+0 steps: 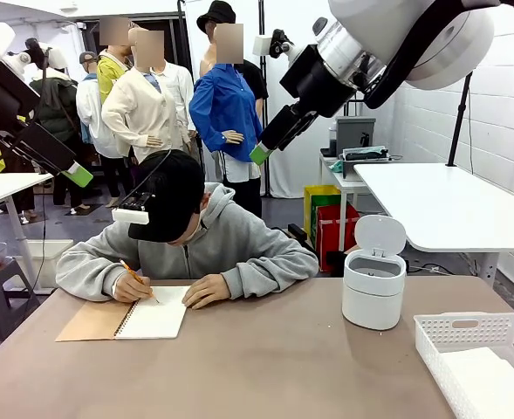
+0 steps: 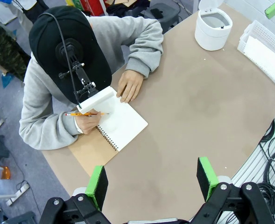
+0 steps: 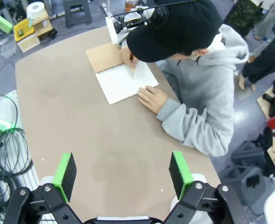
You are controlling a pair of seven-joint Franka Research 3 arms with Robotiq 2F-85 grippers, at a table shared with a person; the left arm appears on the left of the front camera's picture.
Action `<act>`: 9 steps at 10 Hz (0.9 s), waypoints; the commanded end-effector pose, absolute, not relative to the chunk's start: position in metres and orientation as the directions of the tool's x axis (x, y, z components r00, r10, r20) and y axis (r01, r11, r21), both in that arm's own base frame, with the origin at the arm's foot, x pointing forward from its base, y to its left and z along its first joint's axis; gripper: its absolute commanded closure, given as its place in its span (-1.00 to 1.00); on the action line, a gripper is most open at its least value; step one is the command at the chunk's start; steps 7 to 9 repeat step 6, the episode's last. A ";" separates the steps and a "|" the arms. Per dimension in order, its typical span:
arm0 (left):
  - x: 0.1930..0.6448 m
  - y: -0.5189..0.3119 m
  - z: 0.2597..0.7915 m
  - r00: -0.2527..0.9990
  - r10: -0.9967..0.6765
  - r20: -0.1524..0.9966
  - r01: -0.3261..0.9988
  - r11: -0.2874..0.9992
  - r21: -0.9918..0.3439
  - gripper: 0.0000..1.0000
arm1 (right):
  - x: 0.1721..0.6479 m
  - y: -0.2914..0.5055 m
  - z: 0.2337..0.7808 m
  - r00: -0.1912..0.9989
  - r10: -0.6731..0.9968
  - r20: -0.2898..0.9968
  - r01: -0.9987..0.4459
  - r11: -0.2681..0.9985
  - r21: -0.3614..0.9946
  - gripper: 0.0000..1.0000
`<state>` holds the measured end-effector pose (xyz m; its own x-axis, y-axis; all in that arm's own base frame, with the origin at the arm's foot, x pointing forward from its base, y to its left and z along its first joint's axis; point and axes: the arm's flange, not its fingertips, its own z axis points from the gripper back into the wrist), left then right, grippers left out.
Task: Sort the paper based on its condition.
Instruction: If a person hands you a paper, place it in the Organizing basket , and if it's crumpled, put it in the Trash can.
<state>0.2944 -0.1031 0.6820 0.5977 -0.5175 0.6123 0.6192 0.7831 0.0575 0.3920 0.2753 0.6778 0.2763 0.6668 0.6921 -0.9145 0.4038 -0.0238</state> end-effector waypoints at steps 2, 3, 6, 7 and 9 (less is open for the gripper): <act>0.294 -0.103 0.682 0.598 -0.517 0.612 0.617 0.784 0.059 -1.00 | 0.391 0.276 0.677 0.276 0.668 0.691 -0.916 0.401 -0.021 -1.00; 0.294 -0.103 0.682 0.598 -0.517 0.612 0.617 0.784 0.059 -1.00 | 0.391 0.276 0.677 0.276 0.668 0.691 -0.916 0.401 -0.021 -1.00; 0.294 -0.103 0.682 0.598 -0.517 0.612 0.617 0.784 0.059 -1.00 | 0.391 0.276 0.677 0.276 0.668 0.691 -0.916 0.401 -0.021 -1.00; 0.294 -0.103 0.682 0.598 -0.517 0.612 0.617 0.784 0.059 -1.00 | 0.391 0.276 0.677 0.276 0.668 0.691 -0.916 0.401 -0.021 -1.00; 0.294 -0.103 0.682 0.598 -0.517 0.612 0.617 0.784 0.059 -1.00 | 0.391 0.276 0.677 0.276 0.668 0.691 -0.916 0.401 -0.021 -1.00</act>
